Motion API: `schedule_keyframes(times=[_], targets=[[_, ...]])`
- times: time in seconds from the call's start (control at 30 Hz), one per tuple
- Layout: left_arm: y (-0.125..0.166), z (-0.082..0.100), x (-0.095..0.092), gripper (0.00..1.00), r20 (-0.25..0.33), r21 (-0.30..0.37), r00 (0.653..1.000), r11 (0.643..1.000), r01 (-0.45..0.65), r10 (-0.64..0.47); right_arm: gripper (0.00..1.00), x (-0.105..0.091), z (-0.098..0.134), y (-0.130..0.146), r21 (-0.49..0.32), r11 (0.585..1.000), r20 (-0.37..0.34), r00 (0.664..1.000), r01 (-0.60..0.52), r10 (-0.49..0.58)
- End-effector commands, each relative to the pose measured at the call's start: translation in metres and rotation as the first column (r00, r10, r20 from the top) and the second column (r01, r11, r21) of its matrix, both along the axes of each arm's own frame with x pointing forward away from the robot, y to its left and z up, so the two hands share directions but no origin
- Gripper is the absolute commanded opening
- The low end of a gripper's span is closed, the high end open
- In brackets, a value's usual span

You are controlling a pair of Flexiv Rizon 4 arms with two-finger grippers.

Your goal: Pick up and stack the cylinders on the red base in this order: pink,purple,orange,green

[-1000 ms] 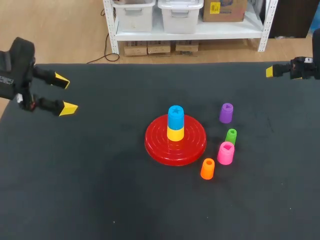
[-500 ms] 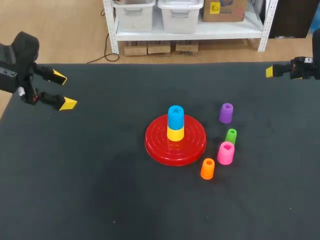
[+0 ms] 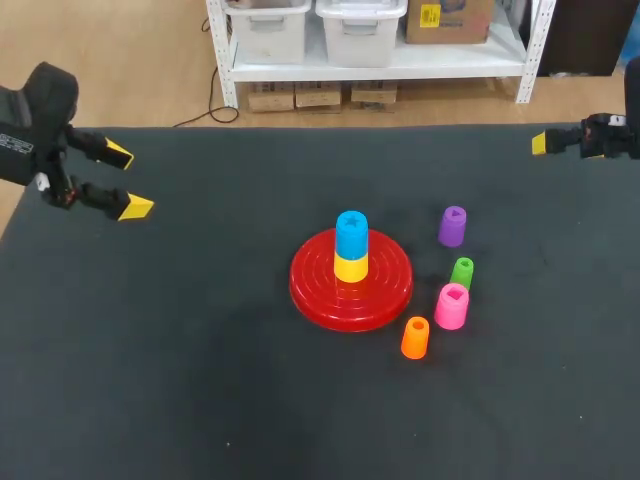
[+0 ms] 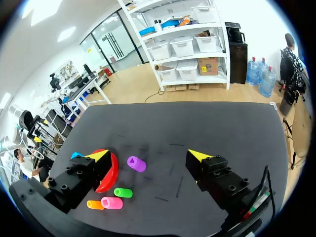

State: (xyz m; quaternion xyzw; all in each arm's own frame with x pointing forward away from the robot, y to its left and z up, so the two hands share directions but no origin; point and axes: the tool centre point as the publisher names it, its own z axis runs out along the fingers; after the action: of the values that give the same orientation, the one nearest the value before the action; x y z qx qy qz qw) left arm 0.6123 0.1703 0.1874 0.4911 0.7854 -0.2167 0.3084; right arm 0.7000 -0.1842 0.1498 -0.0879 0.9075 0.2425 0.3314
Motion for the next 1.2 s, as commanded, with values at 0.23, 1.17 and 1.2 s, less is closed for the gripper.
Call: schedule_keyframes(times=[0.23, 1.17, 1.2], targets=[[0.000, -0.001, 0.001, 1.00, 0.000, -0.001, 1.000, 1.000, 0.001, -0.001, 1.00, 0.000, 0.002, 0.007, -0.022, 1.000, -0.019, 1.000, -0.018, 0.018], [0.000, -0.001, 0.001, 1.00, 0.000, -0.001, 1.000, 1.000, 0.001, -0.001, 1.00, -0.134, -0.055, 0.151, -0.595, 0.578, -0.457, 0.826, -0.559, 0.330], [0.000, -0.001, 0.001, 1.00, 0.000, -0.001, 1.000, 1.000, 0.001, -0.001, 1.00, -0.134, -0.057, 0.150, -0.589, 0.579, -0.467, 0.822, -0.563, 0.324]])
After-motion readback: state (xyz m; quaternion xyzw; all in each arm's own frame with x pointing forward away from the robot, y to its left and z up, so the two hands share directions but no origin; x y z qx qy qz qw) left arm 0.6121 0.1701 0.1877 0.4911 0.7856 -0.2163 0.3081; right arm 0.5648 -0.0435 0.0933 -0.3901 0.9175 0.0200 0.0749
